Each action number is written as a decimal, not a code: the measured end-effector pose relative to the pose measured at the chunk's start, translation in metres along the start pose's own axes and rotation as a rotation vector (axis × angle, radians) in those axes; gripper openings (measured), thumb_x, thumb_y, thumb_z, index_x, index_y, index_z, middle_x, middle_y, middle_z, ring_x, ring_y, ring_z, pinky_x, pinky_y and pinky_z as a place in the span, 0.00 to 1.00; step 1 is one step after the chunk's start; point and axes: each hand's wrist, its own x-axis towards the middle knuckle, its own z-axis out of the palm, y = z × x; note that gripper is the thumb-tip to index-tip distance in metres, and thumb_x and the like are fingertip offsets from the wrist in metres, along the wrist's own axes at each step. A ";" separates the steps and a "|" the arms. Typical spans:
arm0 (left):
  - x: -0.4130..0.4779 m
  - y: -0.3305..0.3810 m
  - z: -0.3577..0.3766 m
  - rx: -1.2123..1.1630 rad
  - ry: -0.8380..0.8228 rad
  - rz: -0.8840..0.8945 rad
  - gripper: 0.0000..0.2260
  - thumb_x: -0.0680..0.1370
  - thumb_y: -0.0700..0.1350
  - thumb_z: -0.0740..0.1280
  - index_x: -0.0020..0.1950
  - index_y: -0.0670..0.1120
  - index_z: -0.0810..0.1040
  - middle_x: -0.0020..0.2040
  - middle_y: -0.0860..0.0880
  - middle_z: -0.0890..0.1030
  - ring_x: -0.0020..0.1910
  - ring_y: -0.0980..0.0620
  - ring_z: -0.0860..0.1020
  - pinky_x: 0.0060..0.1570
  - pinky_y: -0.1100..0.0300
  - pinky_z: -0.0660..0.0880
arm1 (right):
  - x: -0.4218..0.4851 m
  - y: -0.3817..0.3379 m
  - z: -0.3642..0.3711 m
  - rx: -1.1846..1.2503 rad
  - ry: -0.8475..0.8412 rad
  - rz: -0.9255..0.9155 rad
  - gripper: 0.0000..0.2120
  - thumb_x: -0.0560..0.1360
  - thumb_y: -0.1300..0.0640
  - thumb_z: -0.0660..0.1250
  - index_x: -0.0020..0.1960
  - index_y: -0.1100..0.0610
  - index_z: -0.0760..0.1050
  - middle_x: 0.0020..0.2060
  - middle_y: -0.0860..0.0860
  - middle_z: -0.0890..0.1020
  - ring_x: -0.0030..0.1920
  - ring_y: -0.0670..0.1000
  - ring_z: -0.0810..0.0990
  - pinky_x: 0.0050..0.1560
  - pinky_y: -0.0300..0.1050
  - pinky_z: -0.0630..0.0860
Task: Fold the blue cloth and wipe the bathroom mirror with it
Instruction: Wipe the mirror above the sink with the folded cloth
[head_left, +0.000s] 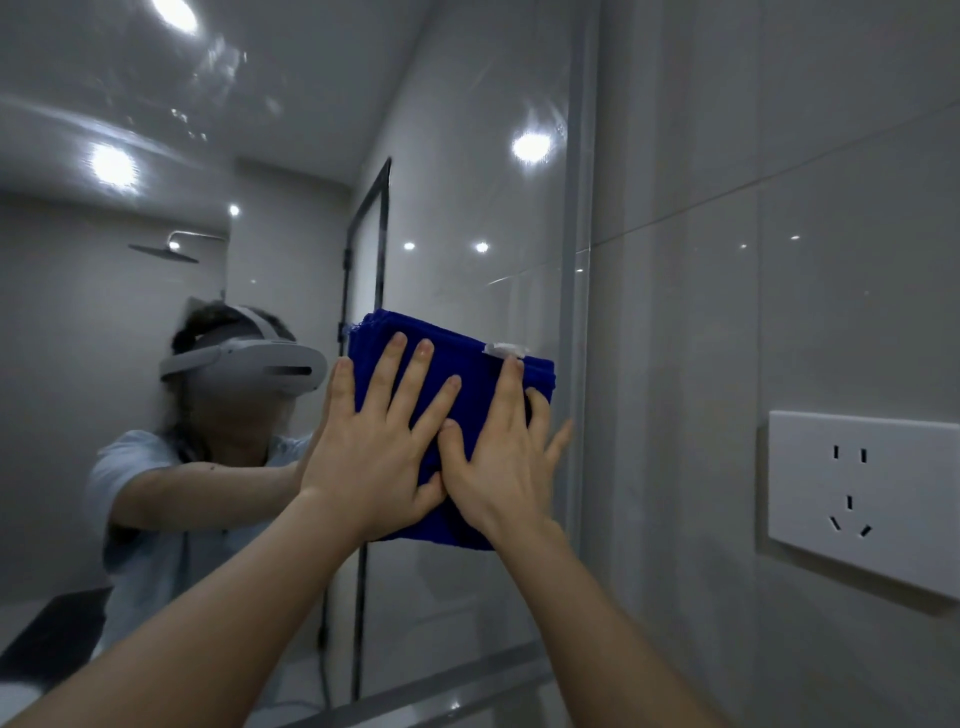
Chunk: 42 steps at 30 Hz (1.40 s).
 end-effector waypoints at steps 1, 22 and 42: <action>0.000 0.000 0.000 0.002 0.001 0.001 0.34 0.70 0.62 0.54 0.71 0.44 0.66 0.71 0.36 0.64 0.71 0.37 0.57 0.63 0.35 0.52 | 0.000 -0.001 0.001 0.014 0.012 0.006 0.38 0.72 0.42 0.49 0.75 0.51 0.34 0.76 0.47 0.50 0.74 0.52 0.48 0.71 0.62 0.37; 0.000 -0.001 0.005 0.016 0.030 0.005 0.34 0.70 0.63 0.53 0.72 0.45 0.60 0.72 0.36 0.63 0.71 0.37 0.56 0.63 0.35 0.51 | 0.007 -0.006 0.011 -0.189 -0.010 0.082 0.28 0.80 0.45 0.42 0.74 0.49 0.32 0.74 0.45 0.35 0.73 0.51 0.31 0.63 0.71 0.30; 0.003 -0.014 0.001 -0.045 -0.027 0.113 0.33 0.70 0.60 0.55 0.70 0.45 0.67 0.72 0.37 0.64 0.71 0.38 0.56 0.64 0.37 0.50 | 0.010 -0.014 0.035 -0.017 0.225 0.102 0.36 0.69 0.42 0.33 0.75 0.50 0.39 0.74 0.43 0.40 0.72 0.45 0.35 0.72 0.60 0.38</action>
